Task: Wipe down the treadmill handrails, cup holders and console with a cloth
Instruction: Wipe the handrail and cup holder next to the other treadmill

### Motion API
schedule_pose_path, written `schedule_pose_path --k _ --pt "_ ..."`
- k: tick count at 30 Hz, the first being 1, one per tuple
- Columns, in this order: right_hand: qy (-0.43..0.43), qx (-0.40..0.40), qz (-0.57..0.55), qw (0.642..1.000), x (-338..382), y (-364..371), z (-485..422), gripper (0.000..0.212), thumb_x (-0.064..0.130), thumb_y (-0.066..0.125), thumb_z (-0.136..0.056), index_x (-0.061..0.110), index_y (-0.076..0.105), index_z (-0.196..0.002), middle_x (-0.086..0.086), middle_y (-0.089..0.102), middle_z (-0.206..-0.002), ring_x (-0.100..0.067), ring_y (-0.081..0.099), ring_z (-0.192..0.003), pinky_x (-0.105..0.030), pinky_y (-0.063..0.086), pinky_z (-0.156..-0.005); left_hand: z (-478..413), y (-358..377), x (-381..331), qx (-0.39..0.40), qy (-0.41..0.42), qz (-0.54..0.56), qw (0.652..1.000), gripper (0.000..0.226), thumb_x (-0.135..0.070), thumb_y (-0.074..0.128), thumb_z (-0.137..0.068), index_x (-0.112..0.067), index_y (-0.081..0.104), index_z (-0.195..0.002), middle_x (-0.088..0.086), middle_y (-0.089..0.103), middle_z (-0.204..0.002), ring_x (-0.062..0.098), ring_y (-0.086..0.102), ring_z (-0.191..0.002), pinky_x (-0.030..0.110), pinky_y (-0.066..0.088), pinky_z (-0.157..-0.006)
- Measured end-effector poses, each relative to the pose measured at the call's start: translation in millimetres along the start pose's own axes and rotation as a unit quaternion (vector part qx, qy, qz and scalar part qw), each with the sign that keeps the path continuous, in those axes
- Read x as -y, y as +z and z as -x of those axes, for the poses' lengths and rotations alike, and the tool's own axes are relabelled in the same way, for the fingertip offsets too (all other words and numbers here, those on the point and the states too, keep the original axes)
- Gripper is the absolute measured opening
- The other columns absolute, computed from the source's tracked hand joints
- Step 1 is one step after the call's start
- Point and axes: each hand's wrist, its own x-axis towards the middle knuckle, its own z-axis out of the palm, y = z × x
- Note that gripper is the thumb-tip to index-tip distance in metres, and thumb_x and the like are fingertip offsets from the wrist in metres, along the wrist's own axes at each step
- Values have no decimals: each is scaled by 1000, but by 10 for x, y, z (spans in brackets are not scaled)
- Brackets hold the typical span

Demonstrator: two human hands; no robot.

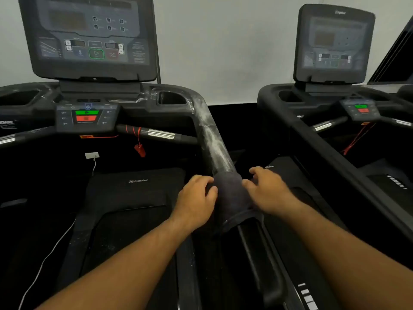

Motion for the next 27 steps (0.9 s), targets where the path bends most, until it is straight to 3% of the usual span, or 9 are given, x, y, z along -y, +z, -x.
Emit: schedule_pose_path --k 3,7,9,10,12,16,23,25,27 --pt "32 41 -58 997 114 318 100 65 46 41 -97 23 16 -152 -8 35 -151 -29 40 -133 -41 35 -108 44 149 -16 10 -63 64 996 43 -27 46 -102 -16 47 -143 0 50 -143 13 49 -127 21 38 -102" --pt "49 85 -21 995 119 538 131 75 65 33 -89 40 -3 -149 -6 28 -152 -33 47 -124 -49 44 -99 232 433 -1 53 -134 167 975 46 -31 39 -105 -25 38 -150 0 50 -146 7 48 -128 10 38 -95" --pt "52 94 -2 994 141 523 87 75 64 31 -91 39 -9 -149 -8 24 -153 -33 46 -125 -47 44 -98 243 458 23 46 -146 185 971 47 -33 39 -105 -28 35 -151 -2 50 -145 -3 45 -119 0 37 -80" --pt "55 96 9 994 160 524 77 74 63 29 -93 37 -10 -150 -9 23 -154 -33 46 -125 -45 44 -97 227 458 43 44 -150 188 970 47 -33 38 -105 -29 34 -152 -3 51 -145 -5 45 -115 -2 35 -75" --pt "60 94 25 993 226 530 54 72 60 25 -96 31 -11 -151 -10 19 -155 -33 47 -124 -43 45 -93 180 477 88 43 -145 190 970 47 -34 37 -105 -31 33 -152 -3 52 -144 -3 47 -119 1 37 -83" --pt "57 82 33 994 302 531 -2 72 55 25 -98 23 -9 -152 -7 9 -159 -32 44 -126 -42 44 -95 96 575 124 24 -138 188 972 47 -40 30 -105 -35 28 -152 -3 47 -149 12 48 -132 31 43 -108" --pt "46 76 36 995 357 574 -211 70 51 25 -99 18 -4 -153 -4 4 -159 -34 39 -130 -46 43 -100 -108 515 205 31 -118 181 976 47 -39 34 -105 -34 31 -152 -4 44 -152 10 43 -136 29 39 -111" --pt "41 79 38 995 364 574 -231 69 49 25 -99 17 -4 -153 -5 -1 -161 -35 36 -133 -47 41 -103 -115 434 258 53 -109 162 979 46 -35 39 -105 -34 34 -151 -4 49 -147 6 49 -128 15 41 -100" --pt "37 80 52 995 377 586 -192 65 45 24 -101 17 -4 -153 -5 -5 -162 -35 30 -139 -48 36 -108 -135 326 324 72 -89 97 989 44 -29 43 -104 -30 41 -148 -2 56 -139 7 54 -119 12 43 -88"
